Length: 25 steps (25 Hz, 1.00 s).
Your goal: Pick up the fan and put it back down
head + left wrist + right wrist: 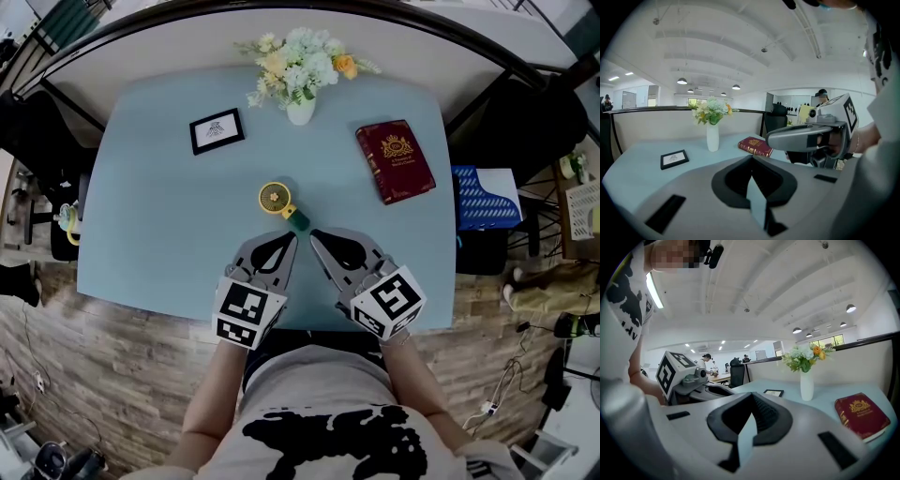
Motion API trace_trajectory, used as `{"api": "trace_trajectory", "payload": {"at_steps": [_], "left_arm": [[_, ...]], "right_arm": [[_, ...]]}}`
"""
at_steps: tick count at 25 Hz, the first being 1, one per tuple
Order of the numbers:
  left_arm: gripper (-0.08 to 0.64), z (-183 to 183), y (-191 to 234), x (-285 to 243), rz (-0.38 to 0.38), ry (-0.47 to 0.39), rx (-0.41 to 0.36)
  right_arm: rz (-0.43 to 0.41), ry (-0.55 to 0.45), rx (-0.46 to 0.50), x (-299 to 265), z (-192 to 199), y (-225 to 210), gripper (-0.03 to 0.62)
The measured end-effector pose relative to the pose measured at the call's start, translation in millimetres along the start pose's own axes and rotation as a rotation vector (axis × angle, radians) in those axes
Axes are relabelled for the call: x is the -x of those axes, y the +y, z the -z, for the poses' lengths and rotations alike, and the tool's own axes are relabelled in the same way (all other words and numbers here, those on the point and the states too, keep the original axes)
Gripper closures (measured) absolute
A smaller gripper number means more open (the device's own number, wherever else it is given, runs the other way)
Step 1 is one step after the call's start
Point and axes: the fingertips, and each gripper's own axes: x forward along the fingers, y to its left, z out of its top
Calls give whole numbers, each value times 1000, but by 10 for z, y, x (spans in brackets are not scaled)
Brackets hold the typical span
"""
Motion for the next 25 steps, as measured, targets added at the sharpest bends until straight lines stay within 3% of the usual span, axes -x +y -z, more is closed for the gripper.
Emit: {"api": "trace_trajectory", "payload": {"at_steps": [25], "left_arm": [[549, 111, 55, -49, 12, 24, 48]], "right_arm": [[24, 11, -13, -28, 59, -62, 589]]}}
